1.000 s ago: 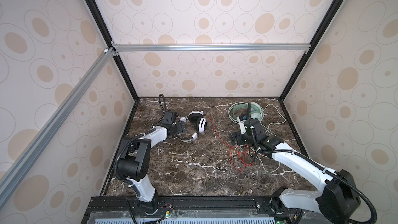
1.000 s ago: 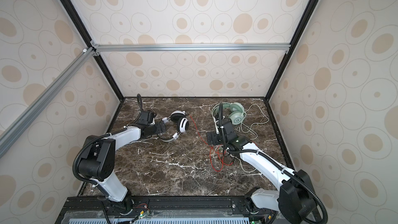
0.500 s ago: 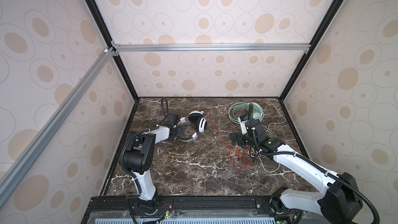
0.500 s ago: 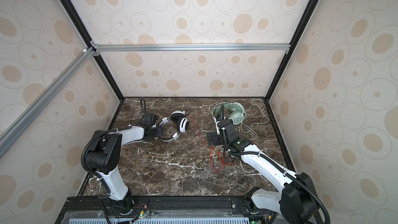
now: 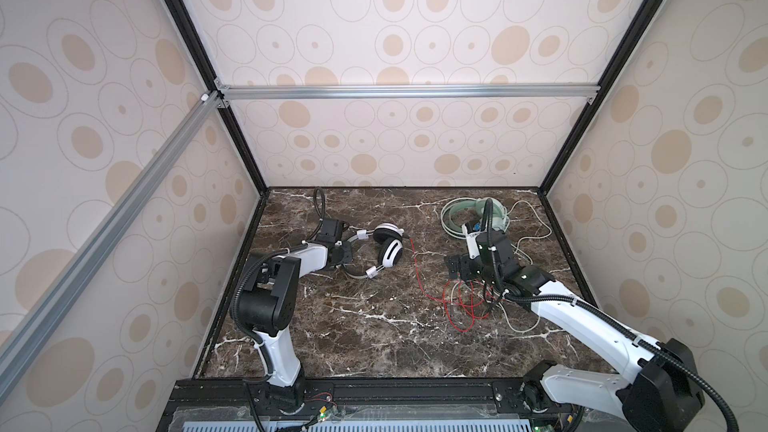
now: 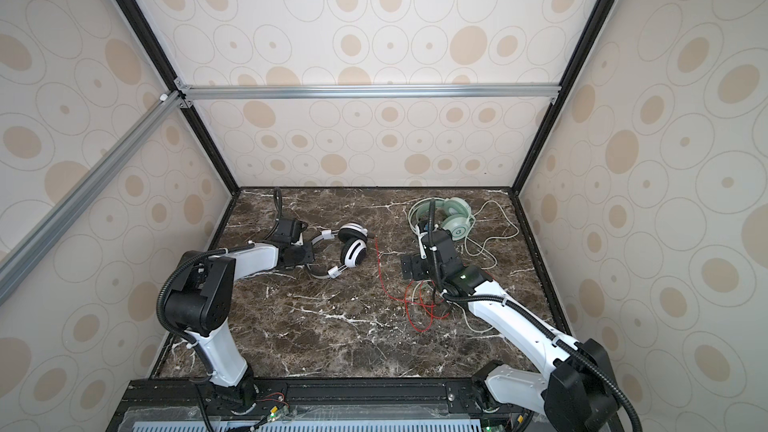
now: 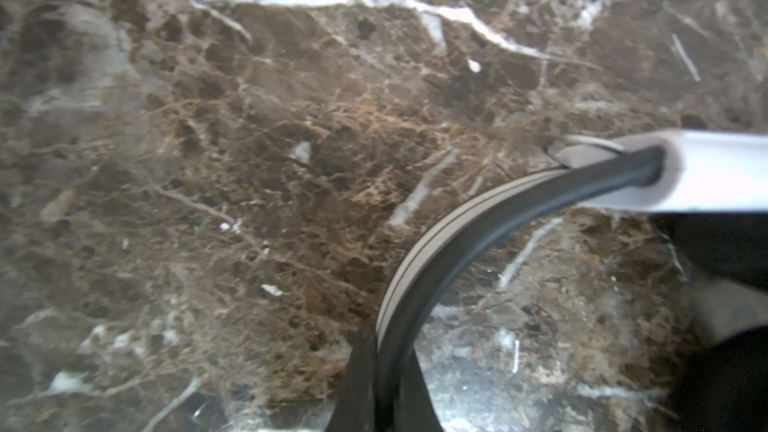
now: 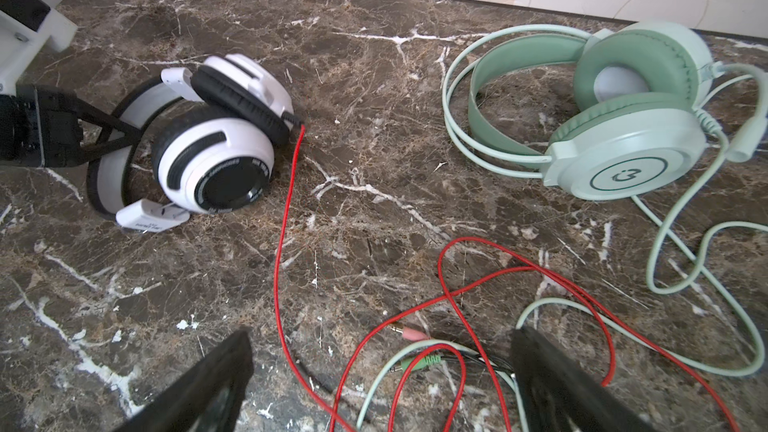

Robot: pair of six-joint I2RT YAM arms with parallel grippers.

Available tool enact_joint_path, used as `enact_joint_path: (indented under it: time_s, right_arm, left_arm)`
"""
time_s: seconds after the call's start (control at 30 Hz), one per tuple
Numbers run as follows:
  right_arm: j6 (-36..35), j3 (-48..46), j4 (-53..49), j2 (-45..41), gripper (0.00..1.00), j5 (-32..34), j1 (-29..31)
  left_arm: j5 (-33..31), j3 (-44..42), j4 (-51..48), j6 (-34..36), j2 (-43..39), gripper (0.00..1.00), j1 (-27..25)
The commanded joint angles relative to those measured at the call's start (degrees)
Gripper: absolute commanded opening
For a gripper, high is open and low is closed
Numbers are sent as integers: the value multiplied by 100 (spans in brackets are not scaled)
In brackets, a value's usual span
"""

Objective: Wrap the headphones
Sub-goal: 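Close the left gripper on the white headphones' black headband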

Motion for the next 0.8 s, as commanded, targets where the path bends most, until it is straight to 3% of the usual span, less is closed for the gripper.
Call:
enact_joint_path:
  time_s: [0.0, 0.33, 0.5, 0.7, 0.77]
  right_arm:
    - [-43, -56, -178, -143, 100, 178, 42]
    - [0, -33, -284, -239, 98, 178, 44]
    - [99, -125, -212, -256, 98, 164, 42]
    - [111, -219, -209, -341, 97, 157, 42]
    - [114, -266, -204, -417, 97, 170, 37]
  left_arm:
    - [202, 115, -233, 755, 40, 0, -108]
    - [617, 883, -999, 1747, 325, 0, -447]
    - [459, 1230, -1254, 1850, 503, 1, -445]
    - [133, 1366, -1426, 1647, 398, 33, -444]
    - [62, 1356, -1504, 1480, 234, 50, -446]
